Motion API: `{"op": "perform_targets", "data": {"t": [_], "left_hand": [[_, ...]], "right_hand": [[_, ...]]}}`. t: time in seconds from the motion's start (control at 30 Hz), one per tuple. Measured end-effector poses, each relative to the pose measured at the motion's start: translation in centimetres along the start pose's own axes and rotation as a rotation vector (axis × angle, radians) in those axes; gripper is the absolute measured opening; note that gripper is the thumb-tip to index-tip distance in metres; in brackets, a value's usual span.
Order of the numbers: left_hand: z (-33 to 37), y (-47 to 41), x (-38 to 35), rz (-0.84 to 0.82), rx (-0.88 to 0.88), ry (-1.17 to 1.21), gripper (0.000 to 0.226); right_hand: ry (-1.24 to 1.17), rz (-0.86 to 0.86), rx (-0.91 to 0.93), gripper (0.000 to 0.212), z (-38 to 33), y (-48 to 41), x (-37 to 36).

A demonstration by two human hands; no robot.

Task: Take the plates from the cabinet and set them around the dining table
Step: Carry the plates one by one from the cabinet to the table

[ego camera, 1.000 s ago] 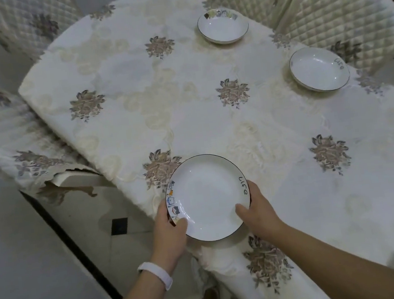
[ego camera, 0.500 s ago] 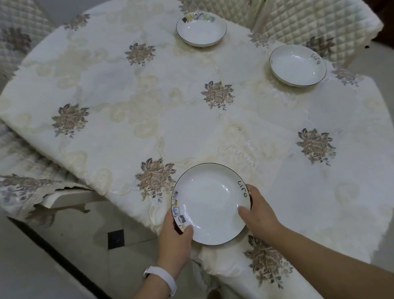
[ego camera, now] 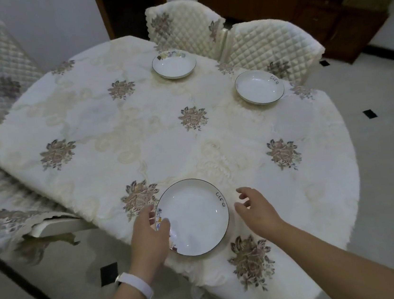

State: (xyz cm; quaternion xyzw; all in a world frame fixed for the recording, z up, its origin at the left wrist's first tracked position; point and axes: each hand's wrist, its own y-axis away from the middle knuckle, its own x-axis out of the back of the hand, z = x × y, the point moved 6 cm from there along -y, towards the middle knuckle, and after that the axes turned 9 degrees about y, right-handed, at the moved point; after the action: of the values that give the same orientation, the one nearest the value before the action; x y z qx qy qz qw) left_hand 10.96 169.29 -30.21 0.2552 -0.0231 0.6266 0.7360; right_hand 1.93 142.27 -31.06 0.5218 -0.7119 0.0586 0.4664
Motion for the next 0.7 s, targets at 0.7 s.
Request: {"op": "perform_targets", "data": {"t": [0.7], "left_hand": [[22.8,15.0,-26.1,-0.335,-1.048,-0.738,0.052]], "right_hand": [[0.541,0.316,0.253,0.064,13.3,9.6,26.2]]}}
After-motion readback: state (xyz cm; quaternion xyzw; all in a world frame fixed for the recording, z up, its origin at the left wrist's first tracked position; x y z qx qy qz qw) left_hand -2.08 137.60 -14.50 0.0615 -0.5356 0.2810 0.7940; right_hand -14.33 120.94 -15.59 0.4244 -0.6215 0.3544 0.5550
